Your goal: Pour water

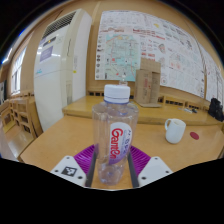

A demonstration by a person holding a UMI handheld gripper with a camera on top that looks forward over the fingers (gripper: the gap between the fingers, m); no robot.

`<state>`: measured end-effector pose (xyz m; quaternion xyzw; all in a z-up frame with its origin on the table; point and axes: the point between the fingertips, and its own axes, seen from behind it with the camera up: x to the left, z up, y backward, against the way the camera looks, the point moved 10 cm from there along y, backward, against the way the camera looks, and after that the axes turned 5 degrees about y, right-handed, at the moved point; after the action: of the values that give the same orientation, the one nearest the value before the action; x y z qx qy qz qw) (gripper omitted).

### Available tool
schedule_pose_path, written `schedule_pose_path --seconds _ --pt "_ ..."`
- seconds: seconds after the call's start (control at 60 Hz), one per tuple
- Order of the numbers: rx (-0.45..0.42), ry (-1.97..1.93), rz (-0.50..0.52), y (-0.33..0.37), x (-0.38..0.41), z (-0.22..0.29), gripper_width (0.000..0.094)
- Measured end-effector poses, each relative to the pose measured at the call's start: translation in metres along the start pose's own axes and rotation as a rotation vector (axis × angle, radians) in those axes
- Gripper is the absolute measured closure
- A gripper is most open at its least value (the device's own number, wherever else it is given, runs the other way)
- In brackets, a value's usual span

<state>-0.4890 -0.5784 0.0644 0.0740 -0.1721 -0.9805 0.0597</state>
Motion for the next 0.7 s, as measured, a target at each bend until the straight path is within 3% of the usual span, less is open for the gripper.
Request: schedule_pose_path --seconds 0.017,0.25,0.45,0.583,0.7 --pt "-0.005 -0.003 0.002 -0.001 0.0 0.0 0.0424" --pt "-0.048 -0.046 -0.001 -0.003 -0.003 0.001 0.0613" --pt "-0.083 -0.047 0.128 0.002 -0.005 0.032 0.0653" --pt "-0.173 -0.183 0.203 0.005 -0.025 0.085 0.0653" --pt "-0.253 -0.454 0.341 0.003 -0.051 0.136 0.0653"
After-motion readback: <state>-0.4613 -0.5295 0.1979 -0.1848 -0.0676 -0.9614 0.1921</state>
